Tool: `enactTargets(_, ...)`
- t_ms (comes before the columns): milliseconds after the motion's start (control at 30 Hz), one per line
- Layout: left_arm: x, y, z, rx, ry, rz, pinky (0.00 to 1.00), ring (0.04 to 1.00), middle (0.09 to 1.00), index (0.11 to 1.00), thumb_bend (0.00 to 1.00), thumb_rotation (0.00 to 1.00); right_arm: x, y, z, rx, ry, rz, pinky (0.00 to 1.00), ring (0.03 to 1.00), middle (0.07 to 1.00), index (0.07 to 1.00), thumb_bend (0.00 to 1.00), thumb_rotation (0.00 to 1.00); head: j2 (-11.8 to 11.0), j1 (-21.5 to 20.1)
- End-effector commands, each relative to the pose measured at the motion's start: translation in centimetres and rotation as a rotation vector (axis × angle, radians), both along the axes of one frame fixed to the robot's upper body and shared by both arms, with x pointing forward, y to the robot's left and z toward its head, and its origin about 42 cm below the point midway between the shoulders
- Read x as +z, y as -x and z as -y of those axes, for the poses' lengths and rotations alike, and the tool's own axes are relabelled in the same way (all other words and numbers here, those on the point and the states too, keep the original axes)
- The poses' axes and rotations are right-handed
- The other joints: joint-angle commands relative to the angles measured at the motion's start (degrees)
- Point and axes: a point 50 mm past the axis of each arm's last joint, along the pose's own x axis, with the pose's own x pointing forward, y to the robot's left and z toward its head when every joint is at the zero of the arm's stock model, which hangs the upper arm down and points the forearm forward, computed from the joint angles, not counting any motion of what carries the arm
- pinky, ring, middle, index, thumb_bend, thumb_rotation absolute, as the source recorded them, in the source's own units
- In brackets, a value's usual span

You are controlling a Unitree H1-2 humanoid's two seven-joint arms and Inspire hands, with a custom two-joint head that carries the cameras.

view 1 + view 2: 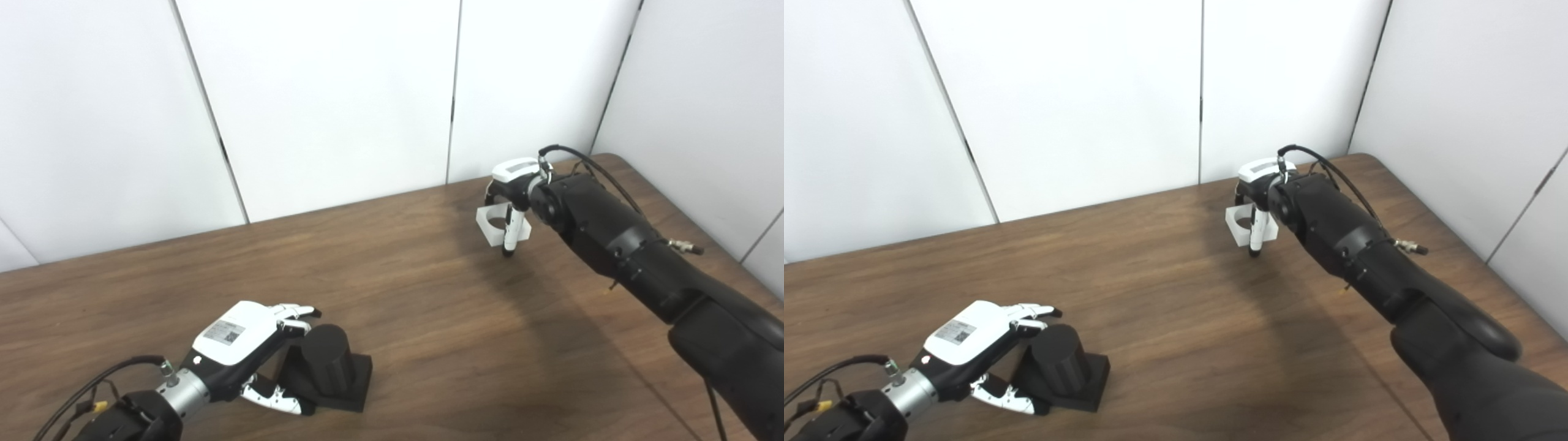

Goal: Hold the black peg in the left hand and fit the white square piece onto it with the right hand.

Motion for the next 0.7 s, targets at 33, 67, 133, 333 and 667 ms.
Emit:
enactTargets(33, -3.67, 2.25, -1.99, -0.03, -0.191, -0.127, 0.75, 0.861, 0.88, 0.491, 0.52, 0.06, 0.27, 0.4, 2.4, -0.078, 0.044, -0.037, 0.75, 0.902, 0.895, 0.731, 0.82, 0.25, 0.0, 0.0)
enactTargets(67, -3.64, 2.25, -1.99, -0.03, -0.19, -0.128, 0.75, 0.86, 0.879, 0.491, 0.52, 0.06, 0.23, 0.42, 2.43, -0.079, 0.046, -0.039, 0.75, 0.901, 0.893, 0.731, 0.82, 0.25, 0.0, 0.0)
enactTargets(133, -3.63, 2.26, -1.98, -0.029, -0.187, -0.13, 0.75, 0.863, 0.878, 0.491, 0.52, 0.06, 0.17, 0.45, 2.49, -0.08, 0.046, -0.04, 0.75, 0.902, 0.889, 0.72, 0.81, 0.25, 0.0, 0.0)
enactTargets(333, -3.45, 2.33, -1.94, -0.031, -0.178, -0.128, 0.75, 0.862, 0.877, 0.491, 0.52, 0.06, 0.01, 0.7, 2.78, -0.077, 0.012, -0.028, 0.7, 0.832, 0.764, 0.507, 0.55, 0.16, 0.5, 0.1)
enactTargets(667, -3.45, 2.25, -2.06, -0.024, -0.176, -0.129, 0.75, 0.868, 0.875, 0.491, 0.52, 0.06, -0.24, 0.71, 2.92, -0.046, 0.021, -0.01, 0.72, 0.807, 0.729, 0.488, 0.52, 0.14, 0.6, 0.3)
